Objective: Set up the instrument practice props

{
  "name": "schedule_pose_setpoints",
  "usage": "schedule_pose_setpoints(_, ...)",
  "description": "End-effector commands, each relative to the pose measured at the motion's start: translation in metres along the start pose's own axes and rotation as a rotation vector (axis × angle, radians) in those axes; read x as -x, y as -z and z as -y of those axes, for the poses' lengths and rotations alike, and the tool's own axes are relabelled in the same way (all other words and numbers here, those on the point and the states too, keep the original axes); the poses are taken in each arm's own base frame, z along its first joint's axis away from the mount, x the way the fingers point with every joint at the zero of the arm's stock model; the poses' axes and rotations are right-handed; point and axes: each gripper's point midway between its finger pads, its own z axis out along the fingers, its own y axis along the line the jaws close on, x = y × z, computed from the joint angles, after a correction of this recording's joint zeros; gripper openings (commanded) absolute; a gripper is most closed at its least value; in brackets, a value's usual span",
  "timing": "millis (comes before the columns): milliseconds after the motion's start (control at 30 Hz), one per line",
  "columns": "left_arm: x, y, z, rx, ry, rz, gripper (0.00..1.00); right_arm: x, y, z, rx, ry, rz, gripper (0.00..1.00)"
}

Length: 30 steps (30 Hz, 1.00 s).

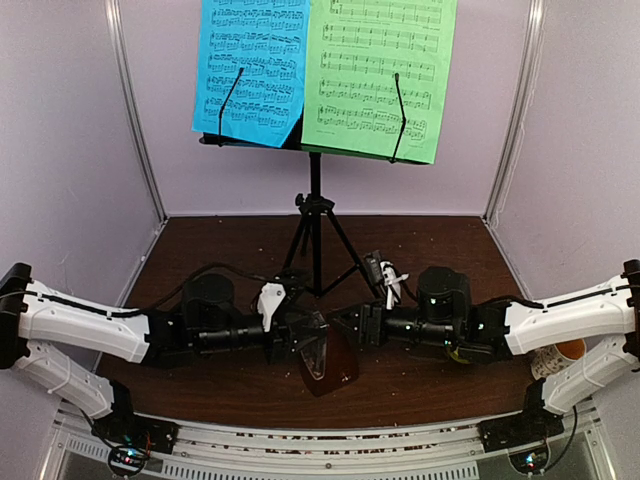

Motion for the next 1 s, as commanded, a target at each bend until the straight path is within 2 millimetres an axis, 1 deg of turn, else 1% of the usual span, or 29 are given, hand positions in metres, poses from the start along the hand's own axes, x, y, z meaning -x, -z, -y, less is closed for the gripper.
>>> schedule_pose_setpoints(0,0.004,0.007,0.000,0.005,-0.033,0.028,0.17,-0.043,0.003,0.045,-0.150,0.020,-0.124,0.52)
schedule_pose_setpoints(233,-0.001,0.007,0.001,0.011,-0.056,0.018,0.13,-0.049,0.005,0.053,-0.178,0.035,-0.141,0.52)
schedule_pose_setpoints(700,0.001,0.013,0.008,0.006,-0.095,0.042,0.09,-0.061,0.011,0.075,-0.246,0.049,-0.171,0.51)
schedule_pose_setpoints(867,0.004,0.018,0.009,0.003,-0.076,0.058,0.09,-0.061,0.010,0.075,-0.240,0.047,-0.170,0.51)
schedule_pose_setpoints(967,0.010,0.025,0.007,0.014,-0.047,0.077,0.08,-0.058,0.010,0.071,-0.225,0.049,-0.162,0.52)
